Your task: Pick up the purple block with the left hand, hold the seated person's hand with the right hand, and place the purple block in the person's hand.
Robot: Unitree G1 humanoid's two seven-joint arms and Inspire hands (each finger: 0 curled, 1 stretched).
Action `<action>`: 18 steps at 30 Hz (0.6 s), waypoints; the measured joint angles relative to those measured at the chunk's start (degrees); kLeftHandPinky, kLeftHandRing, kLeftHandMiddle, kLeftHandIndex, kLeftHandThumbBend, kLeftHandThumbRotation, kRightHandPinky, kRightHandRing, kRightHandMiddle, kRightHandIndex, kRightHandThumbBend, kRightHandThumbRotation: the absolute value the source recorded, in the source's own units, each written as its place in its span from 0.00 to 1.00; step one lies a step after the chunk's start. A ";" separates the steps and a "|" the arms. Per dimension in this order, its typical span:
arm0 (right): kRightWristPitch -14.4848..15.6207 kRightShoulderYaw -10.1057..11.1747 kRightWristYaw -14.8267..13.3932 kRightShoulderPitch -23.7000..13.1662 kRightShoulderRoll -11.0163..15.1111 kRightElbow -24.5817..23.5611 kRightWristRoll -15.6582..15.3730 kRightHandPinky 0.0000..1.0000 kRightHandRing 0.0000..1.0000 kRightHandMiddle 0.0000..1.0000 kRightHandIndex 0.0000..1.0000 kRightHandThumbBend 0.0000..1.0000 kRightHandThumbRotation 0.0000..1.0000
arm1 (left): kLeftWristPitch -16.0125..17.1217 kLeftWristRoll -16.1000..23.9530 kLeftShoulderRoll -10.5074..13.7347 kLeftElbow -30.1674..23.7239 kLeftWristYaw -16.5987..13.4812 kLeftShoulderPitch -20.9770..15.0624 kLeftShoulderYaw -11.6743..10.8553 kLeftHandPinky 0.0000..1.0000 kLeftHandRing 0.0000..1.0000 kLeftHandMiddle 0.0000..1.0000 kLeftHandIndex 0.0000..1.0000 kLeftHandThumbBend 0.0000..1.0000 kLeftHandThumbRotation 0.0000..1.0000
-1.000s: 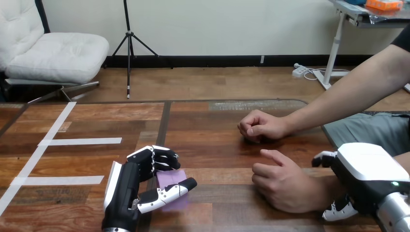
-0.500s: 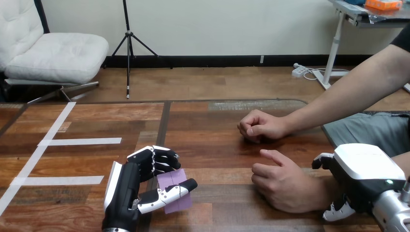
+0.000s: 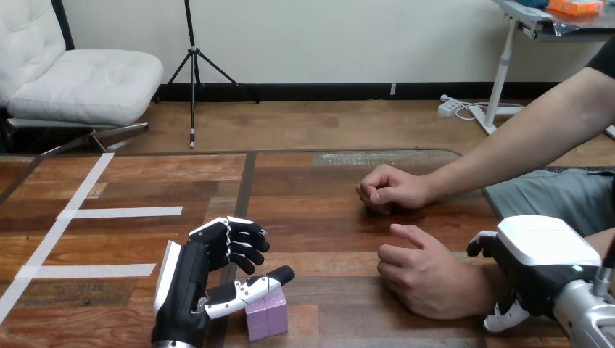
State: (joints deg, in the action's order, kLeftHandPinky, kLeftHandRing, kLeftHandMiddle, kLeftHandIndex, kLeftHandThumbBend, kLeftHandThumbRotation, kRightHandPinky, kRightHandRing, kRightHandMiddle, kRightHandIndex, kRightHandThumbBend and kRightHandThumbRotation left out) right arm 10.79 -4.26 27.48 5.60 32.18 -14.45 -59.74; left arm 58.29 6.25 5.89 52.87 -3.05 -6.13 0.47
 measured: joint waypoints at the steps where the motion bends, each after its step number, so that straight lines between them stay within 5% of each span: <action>1: 0.08 -0.19 0.28 -0.24 0.08 0.14 -0.10 0.78 0.79 0.80 0.79 0.82 0.07 | 0.00 0.01 0.00 -0.05 0.00 0.00 -0.03 0.37 0.45 0.50 0.50 0.85 0.11; 18: 0.51 -2.64 3.12 -3.31 2.09 2.73 -1.41 0.79 0.79 0.79 0.79 0.79 0.07 | 0.40 0.12 -0.01 -0.50 -0.09 0.02 -0.81 0.38 0.45 0.50 0.50 0.85 0.11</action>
State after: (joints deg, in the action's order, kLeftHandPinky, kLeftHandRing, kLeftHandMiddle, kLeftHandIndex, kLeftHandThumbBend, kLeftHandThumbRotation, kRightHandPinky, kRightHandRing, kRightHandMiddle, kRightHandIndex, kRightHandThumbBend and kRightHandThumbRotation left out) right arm 11.30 -6.91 30.59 2.30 34.27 -11.73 -61.16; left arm 58.69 6.37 5.88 52.37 -3.14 -6.11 -0.34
